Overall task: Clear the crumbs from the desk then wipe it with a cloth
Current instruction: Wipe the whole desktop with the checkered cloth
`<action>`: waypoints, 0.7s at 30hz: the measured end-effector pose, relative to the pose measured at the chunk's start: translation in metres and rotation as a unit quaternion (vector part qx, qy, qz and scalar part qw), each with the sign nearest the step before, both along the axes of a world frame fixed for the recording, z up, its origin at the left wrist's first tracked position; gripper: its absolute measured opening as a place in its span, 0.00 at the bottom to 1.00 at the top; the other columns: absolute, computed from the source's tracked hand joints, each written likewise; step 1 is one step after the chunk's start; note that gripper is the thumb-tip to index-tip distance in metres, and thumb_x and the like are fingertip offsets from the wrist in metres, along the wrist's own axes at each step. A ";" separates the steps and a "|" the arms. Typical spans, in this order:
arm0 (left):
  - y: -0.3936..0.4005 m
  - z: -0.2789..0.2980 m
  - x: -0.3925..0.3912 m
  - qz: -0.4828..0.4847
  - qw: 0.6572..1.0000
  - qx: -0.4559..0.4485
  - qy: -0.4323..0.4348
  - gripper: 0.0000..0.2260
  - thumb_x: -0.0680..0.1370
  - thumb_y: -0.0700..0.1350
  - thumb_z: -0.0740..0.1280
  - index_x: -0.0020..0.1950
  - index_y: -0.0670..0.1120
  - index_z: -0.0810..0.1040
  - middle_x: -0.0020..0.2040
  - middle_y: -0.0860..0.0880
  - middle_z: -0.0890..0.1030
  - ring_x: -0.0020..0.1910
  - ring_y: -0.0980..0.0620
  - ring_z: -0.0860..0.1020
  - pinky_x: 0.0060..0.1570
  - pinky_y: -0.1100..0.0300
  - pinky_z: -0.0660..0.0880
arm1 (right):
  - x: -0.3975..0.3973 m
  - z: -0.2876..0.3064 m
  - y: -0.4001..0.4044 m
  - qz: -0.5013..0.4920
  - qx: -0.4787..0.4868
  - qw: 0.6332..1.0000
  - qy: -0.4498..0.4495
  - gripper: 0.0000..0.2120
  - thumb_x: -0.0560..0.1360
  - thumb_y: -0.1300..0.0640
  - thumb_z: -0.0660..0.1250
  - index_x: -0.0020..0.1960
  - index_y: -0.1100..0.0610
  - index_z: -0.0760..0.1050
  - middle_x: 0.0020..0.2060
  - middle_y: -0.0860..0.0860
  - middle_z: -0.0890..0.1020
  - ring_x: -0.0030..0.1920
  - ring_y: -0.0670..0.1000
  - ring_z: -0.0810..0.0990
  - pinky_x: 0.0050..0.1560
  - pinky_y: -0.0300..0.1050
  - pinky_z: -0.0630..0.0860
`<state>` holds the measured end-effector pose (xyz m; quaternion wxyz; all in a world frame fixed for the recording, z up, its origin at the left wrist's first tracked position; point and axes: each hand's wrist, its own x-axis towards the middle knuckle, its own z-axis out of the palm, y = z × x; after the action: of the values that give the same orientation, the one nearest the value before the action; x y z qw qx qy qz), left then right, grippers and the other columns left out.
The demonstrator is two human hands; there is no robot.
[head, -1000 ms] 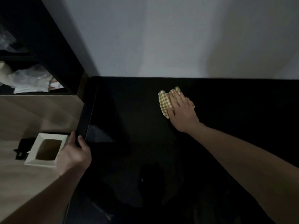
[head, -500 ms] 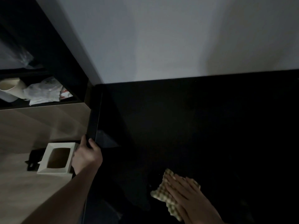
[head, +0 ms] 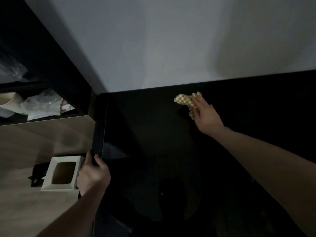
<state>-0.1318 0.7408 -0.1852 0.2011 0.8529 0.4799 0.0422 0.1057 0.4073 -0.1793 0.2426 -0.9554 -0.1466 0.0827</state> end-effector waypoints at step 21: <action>-0.006 0.018 -0.004 -0.014 1.000 -0.014 0.009 0.23 0.82 0.55 0.53 0.76 0.50 0.67 0.66 0.37 0.77 0.63 0.31 0.76 0.60 0.39 0.73 | -0.301 -0.003 -0.101 0.197 -0.028 0.980 0.002 0.31 0.81 0.55 0.59 0.84 0.51 0.59 0.84 0.46 0.57 0.83 0.48 0.57 0.77 0.46 0.61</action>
<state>-0.1358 0.7353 -0.1674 0.2095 0.8571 0.4699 0.0253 -0.1950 0.3061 -0.1823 0.1950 -0.9139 -0.3296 0.1344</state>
